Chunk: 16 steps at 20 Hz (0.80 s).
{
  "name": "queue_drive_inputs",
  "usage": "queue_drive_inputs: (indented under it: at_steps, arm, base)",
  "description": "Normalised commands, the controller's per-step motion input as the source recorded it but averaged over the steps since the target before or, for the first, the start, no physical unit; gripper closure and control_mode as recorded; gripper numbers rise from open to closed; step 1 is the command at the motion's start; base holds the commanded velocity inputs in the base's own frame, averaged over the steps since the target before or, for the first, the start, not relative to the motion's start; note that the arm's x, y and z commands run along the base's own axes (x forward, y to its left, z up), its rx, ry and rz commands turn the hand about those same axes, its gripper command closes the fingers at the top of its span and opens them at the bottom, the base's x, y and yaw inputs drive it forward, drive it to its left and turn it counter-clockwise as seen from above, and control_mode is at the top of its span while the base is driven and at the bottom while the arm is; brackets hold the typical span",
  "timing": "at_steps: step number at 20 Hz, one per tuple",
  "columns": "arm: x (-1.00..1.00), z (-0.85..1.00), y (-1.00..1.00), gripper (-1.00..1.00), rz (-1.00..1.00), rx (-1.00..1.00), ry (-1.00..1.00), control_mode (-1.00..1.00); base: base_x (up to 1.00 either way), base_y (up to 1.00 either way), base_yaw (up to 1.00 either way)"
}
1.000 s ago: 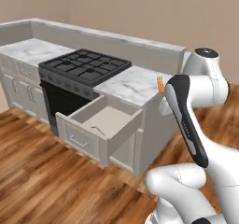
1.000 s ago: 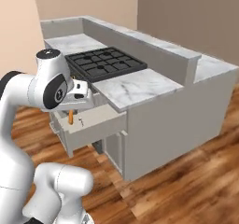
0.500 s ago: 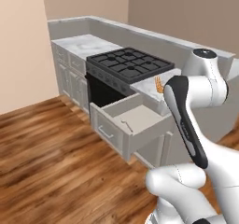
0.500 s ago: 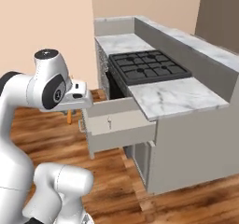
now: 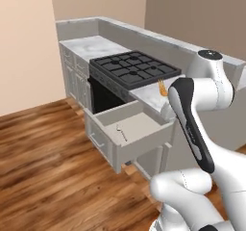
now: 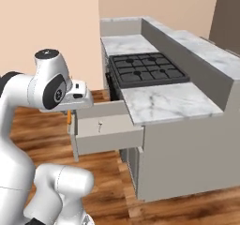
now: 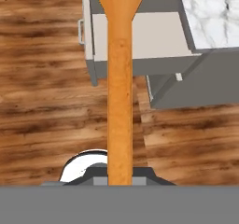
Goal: Organize the utensils by type. Pick up the wooden spoons from the counter and place them in the open cabinet. Then pick up the metallic utensils from the counter and place them in the open drawer.
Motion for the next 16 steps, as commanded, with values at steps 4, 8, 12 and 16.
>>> queue_drive_inputs:
  at_steps: [4,8,12,16]
  arm:
    - [0.0,0.0,0.0,1.0,0.0,0.0,0.0,1.0]
    - [0.0,0.0,0.0,1.0,0.0,0.0,0.0,1.0]
    - [0.0,0.0,0.0,1.0,0.0,0.0,0.0,1.0]
    - [0.0,0.0,0.0,1.0,0.0,0.0,0.0,1.0]
  base:
    - [0.09,-0.33,0.25]
    - [0.25,-0.49,0.31]
    - [0.21,-0.6,0.33]
    - [0.38,-0.54,0.34]
